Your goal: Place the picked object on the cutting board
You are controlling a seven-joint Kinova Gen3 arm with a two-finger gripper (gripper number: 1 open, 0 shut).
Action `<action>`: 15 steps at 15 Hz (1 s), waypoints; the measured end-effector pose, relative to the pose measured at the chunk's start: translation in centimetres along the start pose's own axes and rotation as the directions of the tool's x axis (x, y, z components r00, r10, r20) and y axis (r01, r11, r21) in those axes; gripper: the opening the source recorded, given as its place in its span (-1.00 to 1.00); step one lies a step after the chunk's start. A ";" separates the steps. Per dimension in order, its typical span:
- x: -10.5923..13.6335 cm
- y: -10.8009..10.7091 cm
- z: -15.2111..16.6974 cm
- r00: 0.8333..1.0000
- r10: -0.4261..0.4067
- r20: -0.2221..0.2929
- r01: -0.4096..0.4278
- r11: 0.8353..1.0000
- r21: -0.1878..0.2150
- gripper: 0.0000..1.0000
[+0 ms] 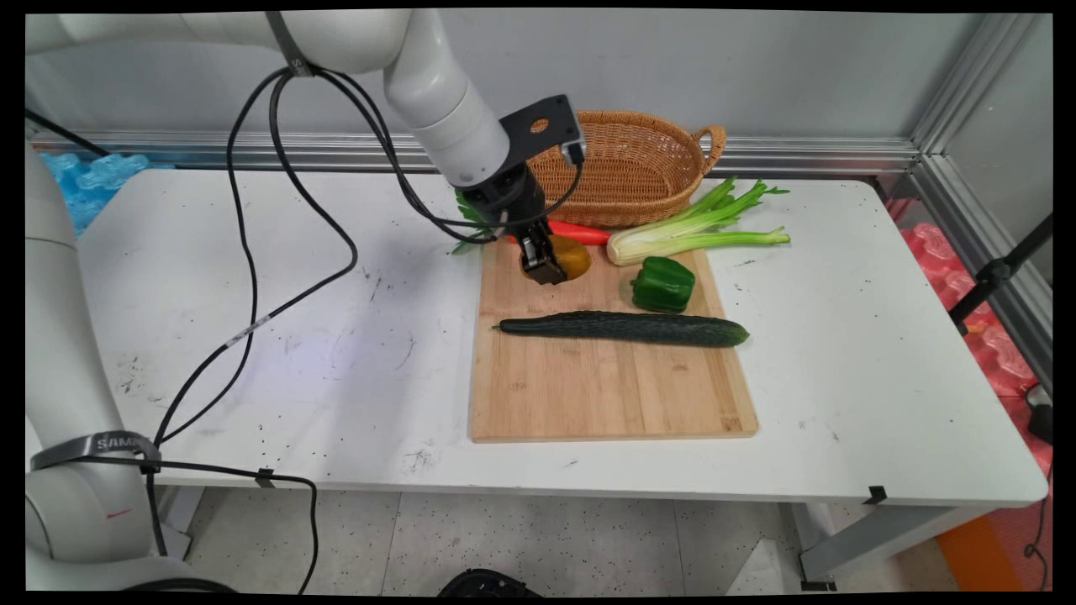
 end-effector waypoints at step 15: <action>-2.4 -0.9 4.4 0.999 0.019 -0.031 -0.019 1.000 -0.003 -1.00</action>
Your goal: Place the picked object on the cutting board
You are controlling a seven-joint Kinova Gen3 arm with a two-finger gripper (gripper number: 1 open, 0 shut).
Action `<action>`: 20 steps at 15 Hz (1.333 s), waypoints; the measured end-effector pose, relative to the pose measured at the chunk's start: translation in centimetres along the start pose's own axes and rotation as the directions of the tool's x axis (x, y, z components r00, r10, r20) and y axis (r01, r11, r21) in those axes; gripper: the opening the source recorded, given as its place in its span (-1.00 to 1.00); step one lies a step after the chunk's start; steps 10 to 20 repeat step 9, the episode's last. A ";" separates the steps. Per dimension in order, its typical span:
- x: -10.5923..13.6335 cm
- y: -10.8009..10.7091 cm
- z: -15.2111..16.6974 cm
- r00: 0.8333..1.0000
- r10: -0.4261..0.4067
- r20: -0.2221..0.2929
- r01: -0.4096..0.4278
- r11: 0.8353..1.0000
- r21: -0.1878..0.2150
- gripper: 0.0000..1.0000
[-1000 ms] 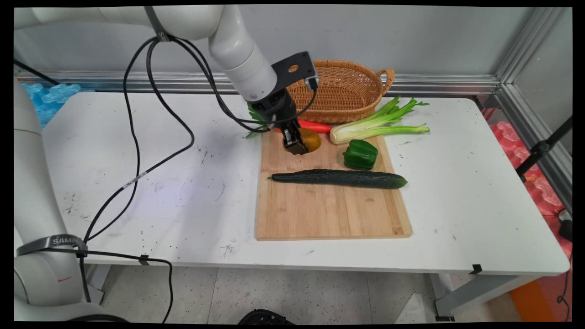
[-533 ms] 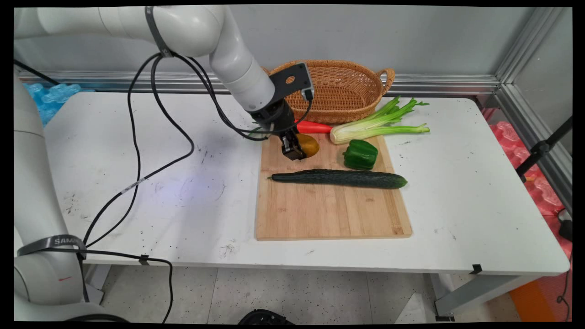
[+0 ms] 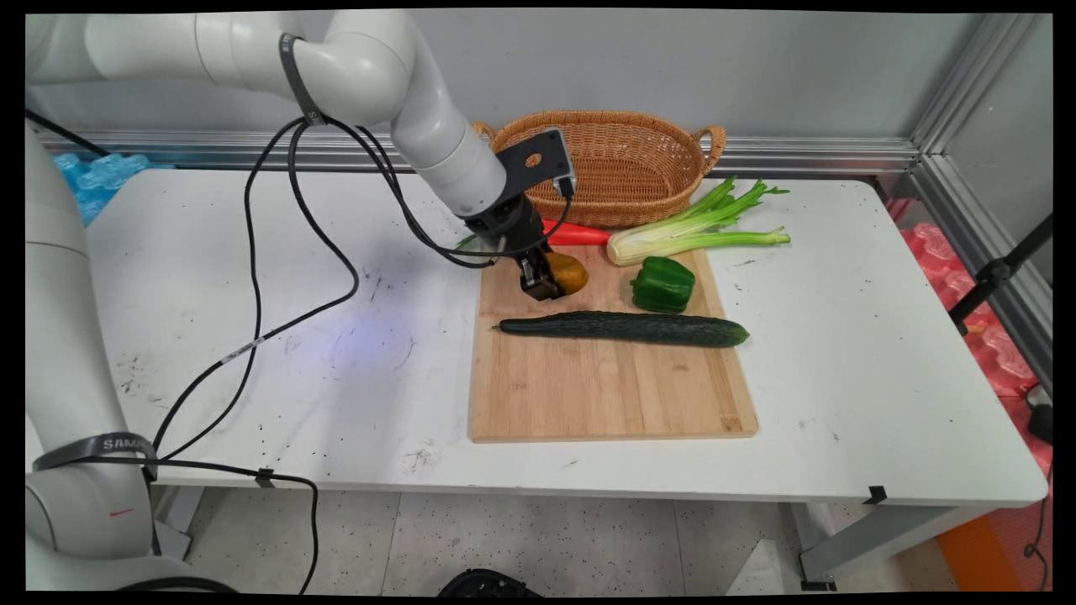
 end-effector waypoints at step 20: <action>-0.5 -0.3 1.1 1.000 -0.008 -0.012 0.008 1.000 0.000 1.00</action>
